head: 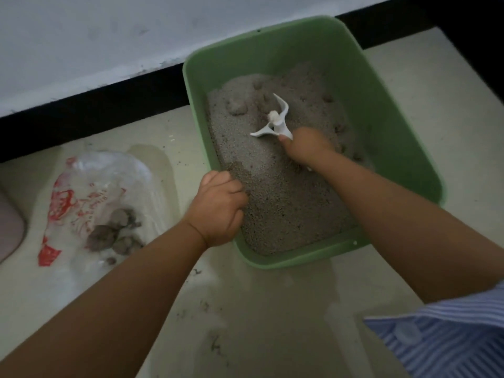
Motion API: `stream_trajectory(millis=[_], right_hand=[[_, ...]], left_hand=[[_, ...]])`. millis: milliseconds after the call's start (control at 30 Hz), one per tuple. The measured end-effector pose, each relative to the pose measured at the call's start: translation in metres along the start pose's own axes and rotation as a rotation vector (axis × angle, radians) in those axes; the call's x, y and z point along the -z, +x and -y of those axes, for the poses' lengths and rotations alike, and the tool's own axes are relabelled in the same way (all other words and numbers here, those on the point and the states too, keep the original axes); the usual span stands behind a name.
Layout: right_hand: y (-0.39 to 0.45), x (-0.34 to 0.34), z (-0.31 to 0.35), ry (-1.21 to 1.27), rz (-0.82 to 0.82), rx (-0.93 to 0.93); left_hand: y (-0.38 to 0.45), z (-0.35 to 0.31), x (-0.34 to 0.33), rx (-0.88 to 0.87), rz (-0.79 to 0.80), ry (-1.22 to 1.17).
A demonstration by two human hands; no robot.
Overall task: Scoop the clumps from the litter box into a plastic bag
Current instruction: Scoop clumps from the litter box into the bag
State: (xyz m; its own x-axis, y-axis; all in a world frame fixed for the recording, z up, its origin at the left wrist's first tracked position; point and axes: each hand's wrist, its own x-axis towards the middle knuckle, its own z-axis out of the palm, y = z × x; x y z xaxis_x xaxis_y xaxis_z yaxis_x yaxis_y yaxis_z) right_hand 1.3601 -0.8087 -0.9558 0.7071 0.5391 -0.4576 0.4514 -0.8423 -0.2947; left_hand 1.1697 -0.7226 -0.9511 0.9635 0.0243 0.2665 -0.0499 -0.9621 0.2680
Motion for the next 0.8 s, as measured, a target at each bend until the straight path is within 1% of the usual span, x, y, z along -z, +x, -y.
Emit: stream_trajectory(millis=[200,333,467,533,667,800], right_hand=[[-0.003,-0.008,-0.009,0.063,-0.047,0.005],[-0.02,0.007,-0.033,0.029,-0.093,0.001],[-0.042,0.024,-0.057,0.095,-0.157,-0.033],[-0.054,0.029,-0.059,0.098,-0.183,-0.018],[-0.075,0.025,-0.054,0.105,-0.147,0.024],[-0.089,0.019,-0.049,0.243,-0.167,0.045]], left_hand=[[-0.002,0.0,-0.003,0.005,-0.009,0.069],[0.0,0.0,-0.003,-0.003,-0.024,0.106],[0.001,-0.001,-0.002,-0.015,-0.037,0.148],[0.001,-0.002,-0.001,-0.014,-0.039,0.156],[0.003,-0.008,0.007,0.002,0.043,0.183],[0.004,-0.013,0.012,0.026,0.126,0.209]])
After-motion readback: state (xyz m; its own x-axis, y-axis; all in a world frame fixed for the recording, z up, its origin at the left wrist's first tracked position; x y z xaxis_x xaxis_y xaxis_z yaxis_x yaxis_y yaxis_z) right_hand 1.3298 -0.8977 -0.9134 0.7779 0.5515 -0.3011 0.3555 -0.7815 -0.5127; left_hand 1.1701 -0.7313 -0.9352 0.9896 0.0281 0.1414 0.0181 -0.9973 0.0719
